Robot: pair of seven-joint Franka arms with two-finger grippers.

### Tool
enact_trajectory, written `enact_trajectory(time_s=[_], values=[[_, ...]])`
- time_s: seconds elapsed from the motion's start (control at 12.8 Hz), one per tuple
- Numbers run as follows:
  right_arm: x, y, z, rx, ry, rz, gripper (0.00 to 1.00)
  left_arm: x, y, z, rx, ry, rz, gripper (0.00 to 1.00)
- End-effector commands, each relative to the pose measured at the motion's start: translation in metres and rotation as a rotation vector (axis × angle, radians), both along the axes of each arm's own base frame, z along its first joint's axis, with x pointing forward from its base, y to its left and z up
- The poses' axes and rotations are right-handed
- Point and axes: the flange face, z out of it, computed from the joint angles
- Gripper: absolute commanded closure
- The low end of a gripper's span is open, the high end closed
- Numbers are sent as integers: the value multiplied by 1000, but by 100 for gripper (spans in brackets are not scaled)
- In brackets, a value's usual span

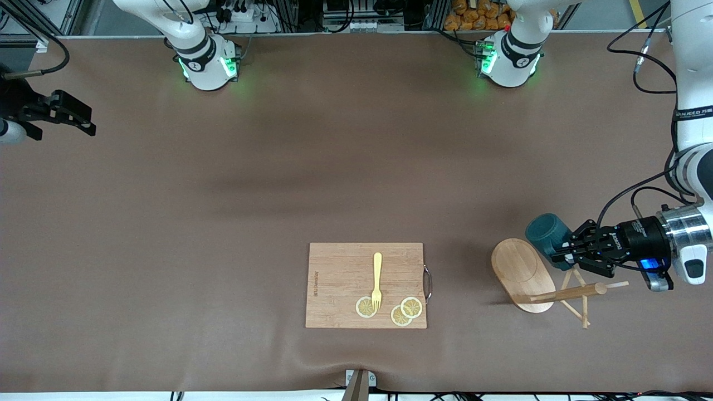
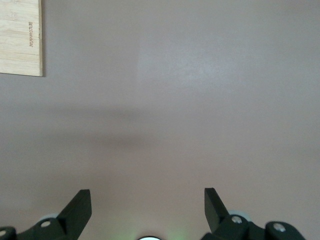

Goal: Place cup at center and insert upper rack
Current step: 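Hang the mug handle onto the stand peg with the left gripper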

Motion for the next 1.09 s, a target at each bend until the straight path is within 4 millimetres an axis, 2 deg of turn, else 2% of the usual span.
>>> enact_trajectory(time_s=[0.0,0.08,0.31,0.55,1.01], values=[[0,-7,2,-13,-3,-14,0,8,4,-1,-36,-26,-2,100],[-2,-17,3,-10,1,-34,0,11,5,1,-34,-37,-3,100],[-3,-28,4,11,5,-59,0,14,13,-4,-36,-36,7,100],[-8,-65,7,104,2,-154,0,17,19,-12,-37,-38,12,100],[-10,-65,8,66,14,-289,0,24,22,-20,-35,-59,4,100]])
